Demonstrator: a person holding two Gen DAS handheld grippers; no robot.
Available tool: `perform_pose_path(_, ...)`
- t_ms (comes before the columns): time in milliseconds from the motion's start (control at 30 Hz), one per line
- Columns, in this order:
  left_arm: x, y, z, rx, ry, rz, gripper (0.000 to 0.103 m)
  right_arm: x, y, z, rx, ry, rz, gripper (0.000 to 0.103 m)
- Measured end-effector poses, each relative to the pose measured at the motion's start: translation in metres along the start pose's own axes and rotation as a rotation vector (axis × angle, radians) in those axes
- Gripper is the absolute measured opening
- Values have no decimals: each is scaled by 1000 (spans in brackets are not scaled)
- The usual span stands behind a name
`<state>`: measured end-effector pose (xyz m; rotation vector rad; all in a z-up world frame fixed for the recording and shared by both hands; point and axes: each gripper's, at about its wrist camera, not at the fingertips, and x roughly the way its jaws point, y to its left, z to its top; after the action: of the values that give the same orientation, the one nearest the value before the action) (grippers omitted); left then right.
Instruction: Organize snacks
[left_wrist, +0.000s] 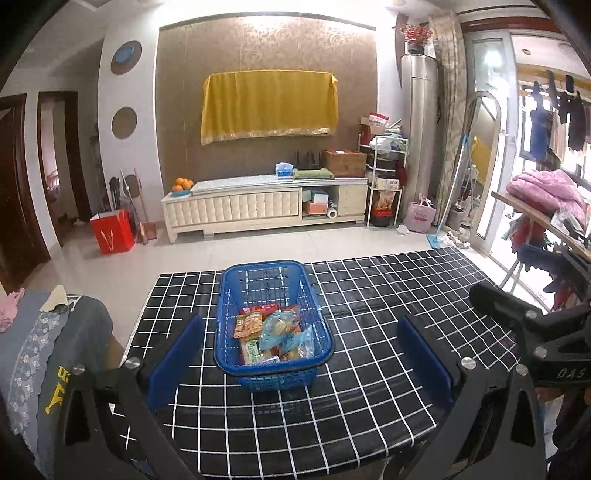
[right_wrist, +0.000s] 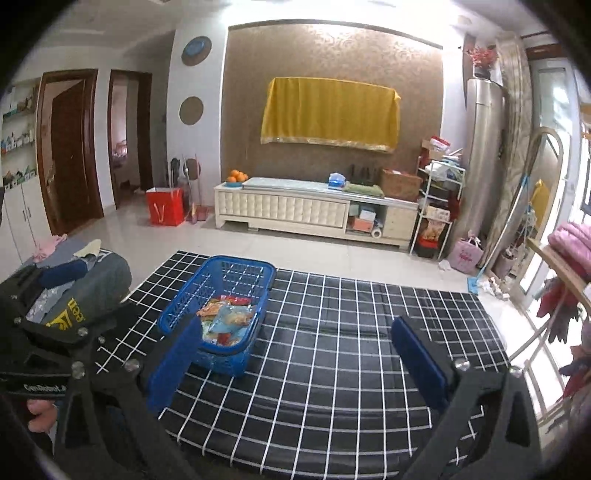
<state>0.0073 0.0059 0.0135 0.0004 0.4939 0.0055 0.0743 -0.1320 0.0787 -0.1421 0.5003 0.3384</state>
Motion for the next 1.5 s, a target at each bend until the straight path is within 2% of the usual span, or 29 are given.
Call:
perform_pose_path(567,-45,-22,-31,-8,-26,-4,103,-36,2,-34,56,-16,-6,103)
perform_pose_path(900,-58,-23,-33,-7,-48,-18,103,-47,5,-37,66,-34,-7,103)
perform_pose_path(1500,-64,-23,-39,-1,-40,-19,103,-55,5,-41,74,-24,3,103)
